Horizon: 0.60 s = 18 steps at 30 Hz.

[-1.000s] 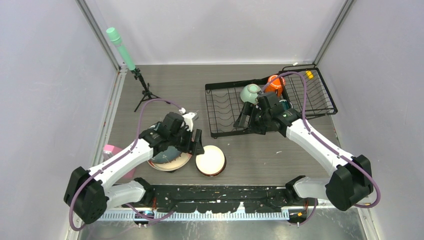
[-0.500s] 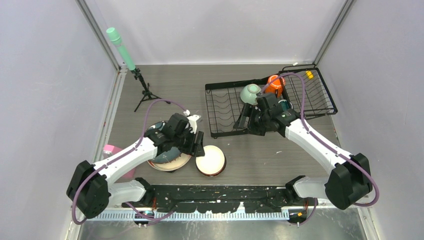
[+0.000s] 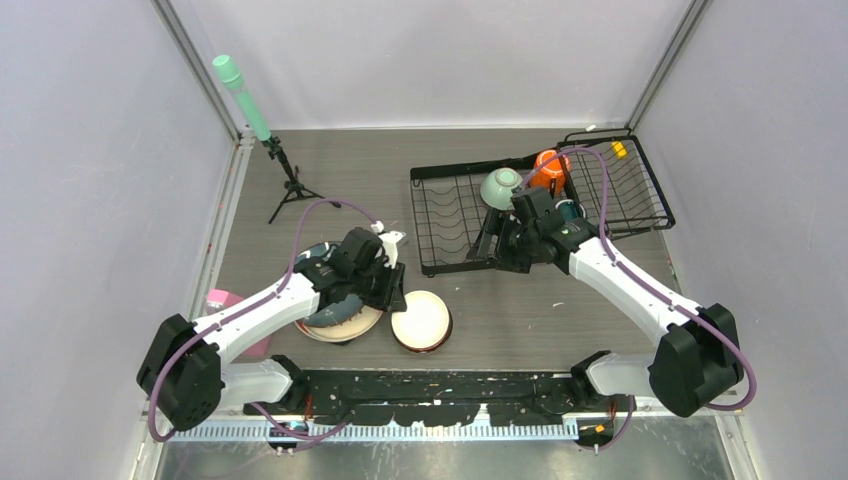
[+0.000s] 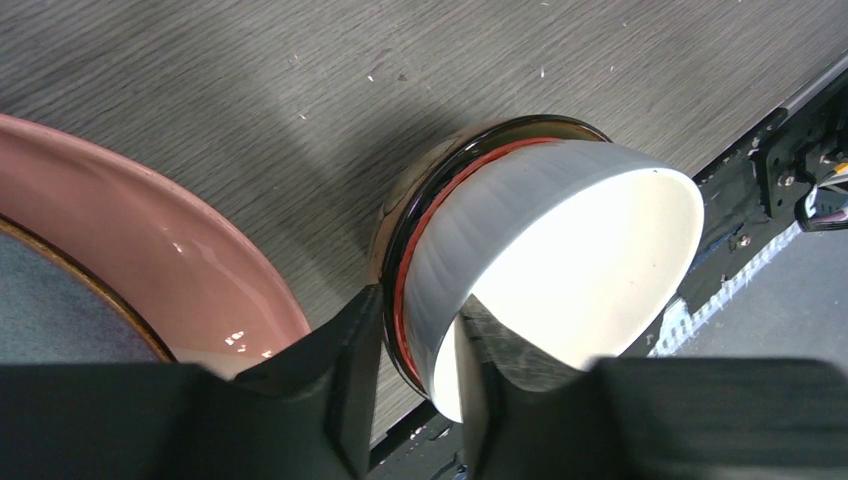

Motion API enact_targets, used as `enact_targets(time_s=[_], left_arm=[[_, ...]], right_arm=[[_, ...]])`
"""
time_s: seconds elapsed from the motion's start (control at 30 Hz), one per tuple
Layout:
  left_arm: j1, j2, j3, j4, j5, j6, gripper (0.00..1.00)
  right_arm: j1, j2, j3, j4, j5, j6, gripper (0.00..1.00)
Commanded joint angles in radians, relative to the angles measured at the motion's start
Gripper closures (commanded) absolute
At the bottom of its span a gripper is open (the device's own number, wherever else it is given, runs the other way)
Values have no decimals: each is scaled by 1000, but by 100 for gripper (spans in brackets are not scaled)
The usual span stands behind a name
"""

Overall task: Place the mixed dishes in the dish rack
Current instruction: Pick up the bowl from the corner of the board.

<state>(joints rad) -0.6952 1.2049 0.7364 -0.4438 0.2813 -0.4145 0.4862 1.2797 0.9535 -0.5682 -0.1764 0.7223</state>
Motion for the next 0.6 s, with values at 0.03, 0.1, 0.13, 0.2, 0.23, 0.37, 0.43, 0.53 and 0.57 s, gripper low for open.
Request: enact_targets(time_s=[0.03, 0.1, 0.13, 0.2, 0.23, 0.37, 0.43, 0.53, 0.57], left_arm=[[-4, -13, 40, 33, -18, 5, 71], [-4, -11, 41, 25, -20, 7, 71], [-5, -14, 41, 24, -22, 8, 71], [-5, -21, 36, 25, -31, 7, 70], [-4, -24, 33, 28, -36, 6, 67], [-6, -13, 34, 38, -26, 0, 63], [-6, -3, 32, 45, -22, -2, 66], [-6, -9, 35, 40, -24, -4, 74], [-6, -16, 34, 40, -27, -4, 77]], right_arm=[[-1, -5, -4, 24, 5, 9, 23], [-1, -1, 1, 25, -5, 9, 23], [-1, -1, 1, 25, -4, 10, 23], [-1, 2, 1, 28, -1, 8, 23], [-1, 3, 3, 25, -1, 7, 23], [-1, 4, 2, 19, -6, 6, 23], [-1, 3, -3, 21, -6, 5, 23], [-1, 7, -8, 21, -10, 8, 23], [-1, 7, -8, 20, -16, 8, 23]])
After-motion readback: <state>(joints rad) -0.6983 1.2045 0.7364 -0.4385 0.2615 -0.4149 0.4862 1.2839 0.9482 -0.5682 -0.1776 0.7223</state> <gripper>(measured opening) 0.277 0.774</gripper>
